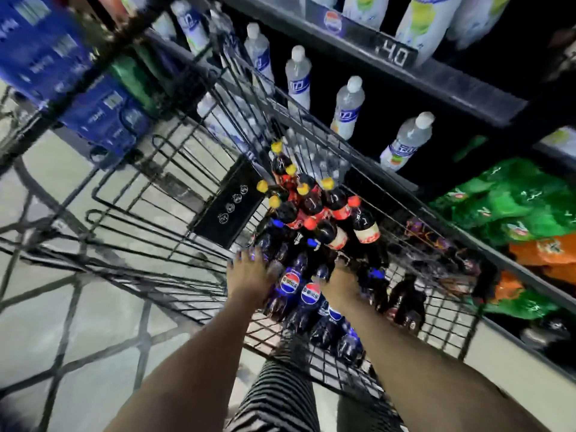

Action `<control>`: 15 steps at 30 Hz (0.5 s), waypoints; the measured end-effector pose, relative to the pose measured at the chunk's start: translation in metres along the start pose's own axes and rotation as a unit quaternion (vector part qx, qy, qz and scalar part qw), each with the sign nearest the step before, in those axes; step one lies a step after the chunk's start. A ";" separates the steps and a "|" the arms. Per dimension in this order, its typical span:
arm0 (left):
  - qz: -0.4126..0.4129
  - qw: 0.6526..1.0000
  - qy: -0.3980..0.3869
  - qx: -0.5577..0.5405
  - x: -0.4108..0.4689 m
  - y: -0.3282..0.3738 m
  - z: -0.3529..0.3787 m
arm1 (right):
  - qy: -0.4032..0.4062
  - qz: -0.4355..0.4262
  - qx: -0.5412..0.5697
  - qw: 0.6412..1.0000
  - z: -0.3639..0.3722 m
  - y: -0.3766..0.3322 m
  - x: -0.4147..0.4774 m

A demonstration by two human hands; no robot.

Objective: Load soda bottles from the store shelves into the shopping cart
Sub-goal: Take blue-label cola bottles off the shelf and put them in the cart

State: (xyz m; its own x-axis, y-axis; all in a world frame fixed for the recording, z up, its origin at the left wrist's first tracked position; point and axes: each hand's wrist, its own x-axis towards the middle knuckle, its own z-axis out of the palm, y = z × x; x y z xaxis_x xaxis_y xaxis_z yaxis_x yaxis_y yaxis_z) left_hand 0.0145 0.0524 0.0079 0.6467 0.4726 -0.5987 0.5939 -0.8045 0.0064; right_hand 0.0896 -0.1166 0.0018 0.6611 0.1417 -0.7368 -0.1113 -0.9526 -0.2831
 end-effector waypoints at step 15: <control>-0.046 0.965 -0.076 -0.245 0.110 -0.042 0.045 | -0.007 0.140 0.064 0.988 0.040 0.007 0.119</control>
State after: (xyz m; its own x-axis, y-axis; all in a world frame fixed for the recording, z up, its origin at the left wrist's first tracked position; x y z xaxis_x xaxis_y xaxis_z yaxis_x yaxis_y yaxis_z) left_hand 0.0393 0.1220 -0.0949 0.5250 0.4446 -0.7257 0.8244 -0.4775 0.3039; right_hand 0.1374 -0.0955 -0.1122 0.5814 -0.1179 -0.8050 -0.3811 -0.9137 -0.1414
